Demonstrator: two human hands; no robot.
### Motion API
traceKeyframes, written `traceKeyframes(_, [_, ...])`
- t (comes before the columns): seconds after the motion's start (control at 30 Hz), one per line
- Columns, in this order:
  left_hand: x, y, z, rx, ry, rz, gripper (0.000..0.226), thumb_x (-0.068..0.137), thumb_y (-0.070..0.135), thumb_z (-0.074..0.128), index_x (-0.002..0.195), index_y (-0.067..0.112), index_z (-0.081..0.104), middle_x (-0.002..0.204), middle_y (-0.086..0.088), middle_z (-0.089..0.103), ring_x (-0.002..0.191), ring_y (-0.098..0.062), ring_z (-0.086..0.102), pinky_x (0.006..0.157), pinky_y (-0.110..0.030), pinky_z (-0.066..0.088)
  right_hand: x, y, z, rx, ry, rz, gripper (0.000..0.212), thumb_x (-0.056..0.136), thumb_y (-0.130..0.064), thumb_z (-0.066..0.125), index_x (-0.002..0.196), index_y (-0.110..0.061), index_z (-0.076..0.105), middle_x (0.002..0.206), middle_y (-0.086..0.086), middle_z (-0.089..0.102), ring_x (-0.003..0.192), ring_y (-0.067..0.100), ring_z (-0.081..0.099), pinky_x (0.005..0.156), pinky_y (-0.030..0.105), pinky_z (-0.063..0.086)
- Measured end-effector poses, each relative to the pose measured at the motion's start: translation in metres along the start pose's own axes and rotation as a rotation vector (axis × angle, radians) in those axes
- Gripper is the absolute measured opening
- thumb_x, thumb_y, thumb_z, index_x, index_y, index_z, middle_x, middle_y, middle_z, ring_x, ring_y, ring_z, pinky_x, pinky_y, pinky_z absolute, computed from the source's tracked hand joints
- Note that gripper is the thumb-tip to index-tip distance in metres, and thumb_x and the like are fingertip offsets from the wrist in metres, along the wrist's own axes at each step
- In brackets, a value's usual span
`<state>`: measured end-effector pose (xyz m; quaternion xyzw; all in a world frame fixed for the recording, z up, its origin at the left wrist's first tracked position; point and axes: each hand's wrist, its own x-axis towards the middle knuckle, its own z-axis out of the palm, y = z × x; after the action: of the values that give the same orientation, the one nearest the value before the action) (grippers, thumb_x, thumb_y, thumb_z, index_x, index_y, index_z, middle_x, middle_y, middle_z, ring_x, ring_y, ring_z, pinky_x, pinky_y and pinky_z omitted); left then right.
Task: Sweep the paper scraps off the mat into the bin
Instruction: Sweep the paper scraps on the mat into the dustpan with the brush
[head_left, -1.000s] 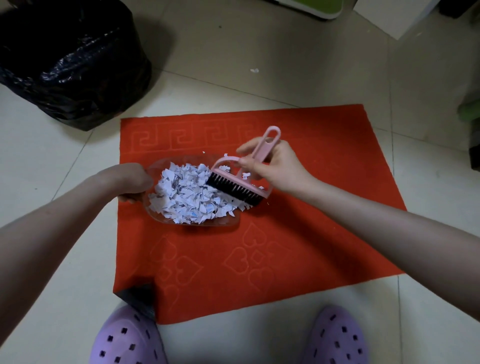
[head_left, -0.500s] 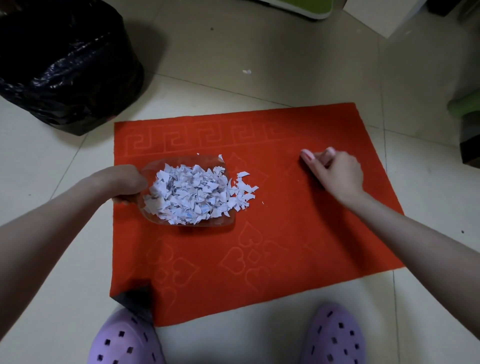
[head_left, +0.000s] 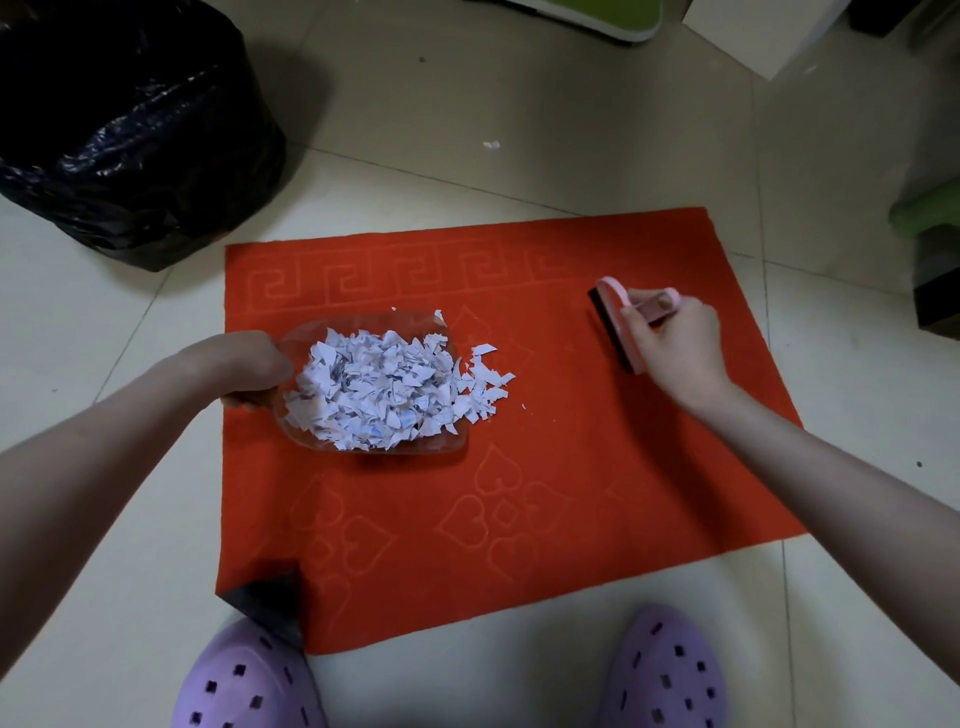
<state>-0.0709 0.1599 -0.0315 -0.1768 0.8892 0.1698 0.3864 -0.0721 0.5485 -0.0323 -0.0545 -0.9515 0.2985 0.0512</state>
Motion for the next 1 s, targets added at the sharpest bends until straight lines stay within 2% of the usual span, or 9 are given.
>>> traceKeyframes(0.13, [0.002, -0.001, 0.001, -0.019, 0.005, -0.009, 0.038, 0.088, 0.003, 0.038, 0.051, 0.002, 0.046, 0.029, -0.007, 0.044, 0.023, -0.017, 0.035, 0.034, -0.016, 0.028, -0.018, -0.007, 0.028, -0.093, -0.191, -0.079, 0.037, 0.092, -0.048, 0.054, 0.095, -0.017, 0.074, 0.091, 0.004, 0.075, 0.084, 0.025, 0.068, 0.072, 0.034, 0.048])
traceKeyframes(0.2, [0.002, -0.001, 0.002, -0.019, 0.010, -0.007, 0.039, 0.089, 0.005, 0.038, 0.051, 0.002, 0.046, 0.028, -0.006, 0.044, 0.023, -0.017, 0.035, 0.034, -0.016, 0.028, -0.029, -0.019, 0.038, 0.041, -0.255, -0.097, 0.021, 0.092, -0.033, 0.060, 0.101, -0.021, 0.074, 0.087, 0.002, 0.075, 0.067, 0.013, 0.064, 0.061, 0.029, 0.047])
traceKeyframes(0.27, [0.004, -0.002, 0.003, -0.023, 0.006, -0.006, 0.039, 0.089, 0.004, 0.039, 0.051, 0.002, 0.046, 0.027, -0.005, 0.043, 0.021, -0.016, 0.035, 0.032, -0.015, 0.028, -0.029, -0.028, 0.037, 0.199, -0.221, -0.082, 0.019, 0.090, -0.019, 0.062, 0.105, -0.019, 0.073, 0.082, 0.002, 0.075, 0.054, 0.015, 0.058, 0.049, 0.028, 0.044])
traceKeyframes(0.33, [0.006, -0.003, 0.004, -0.029, 0.000, -0.010, 0.038, 0.089, 0.003, 0.039, 0.051, 0.002, 0.046, 0.027, -0.005, 0.042, 0.020, -0.015, 0.034, 0.030, -0.014, 0.027, -0.019, -0.036, 0.032, 0.264, -0.155, -0.094, 0.019, 0.088, -0.017, 0.062, 0.103, -0.015, 0.074, 0.083, 0.000, 0.075, 0.061, 0.026, 0.066, 0.053, 0.035, 0.050])
traceKeyframes(0.43, [0.009, -0.006, 0.003, -0.029, 0.006, -0.011, 0.036, 0.088, 0.002, 0.038, 0.052, 0.001, 0.046, 0.030, -0.007, 0.043, 0.021, -0.017, 0.034, 0.030, -0.014, 0.027, 0.010, -0.047, 0.033, 0.167, -0.145, -0.150, 0.022, 0.086, -0.024, 0.062, 0.104, -0.018, 0.074, 0.097, 0.000, 0.075, 0.087, 0.021, 0.071, 0.077, 0.036, 0.054])
traceKeyframes(0.5, [0.012, -0.012, 0.002, -0.029, 0.000, -0.018, 0.033, 0.086, 0.000, 0.038, 0.054, 0.001, 0.046, 0.035, -0.009, 0.044, 0.025, -0.018, 0.034, 0.032, -0.016, 0.027, 0.030, -0.058, 0.041, 0.102, -0.165, -0.226, 0.028, 0.084, -0.035, 0.059, 0.105, -0.024, 0.074, 0.103, -0.001, 0.074, 0.095, 0.022, 0.069, 0.082, 0.038, 0.053])
traceKeyframes(0.57, [0.014, -0.020, 0.001, -0.031, -0.019, -0.032, 0.028, 0.084, 0.000, 0.039, 0.057, -0.001, 0.049, 0.041, -0.012, 0.047, 0.032, -0.020, 0.035, 0.037, -0.018, 0.028, 0.046, -0.071, 0.055, 0.023, -0.215, -0.310, 0.027, 0.085, -0.041, 0.060, 0.106, -0.030, 0.072, 0.107, -0.005, 0.073, 0.101, 0.020, 0.068, 0.083, 0.037, 0.053])
traceKeyframes(0.7, [0.011, -0.035, 0.001, -0.035, -0.050, -0.063, 0.022, 0.083, 0.003, 0.040, 0.066, -0.002, 0.053, 0.056, -0.018, 0.051, 0.046, -0.023, 0.038, 0.042, -0.021, 0.026, 0.065, -0.100, 0.091, -0.101, -0.315, -0.424, 0.020, 0.087, -0.025, 0.062, 0.103, -0.033, 0.072, 0.106, -0.008, 0.073, 0.102, 0.019, 0.066, 0.081, 0.033, 0.050])
traceKeyframes(1.0, [0.004, -0.049, 0.006, -0.048, -0.048, -0.106, 0.026, 0.082, -0.001, 0.041, 0.058, 0.000, 0.050, 0.040, -0.010, 0.046, 0.041, -0.021, 0.034, 0.041, -0.019, 0.024, 0.073, -0.134, 0.125, -0.261, -0.609, -0.593, 0.020, 0.089, -0.026, 0.063, 0.105, -0.035, 0.070, 0.110, -0.009, 0.070, 0.104, 0.018, 0.062, 0.078, 0.029, 0.043])
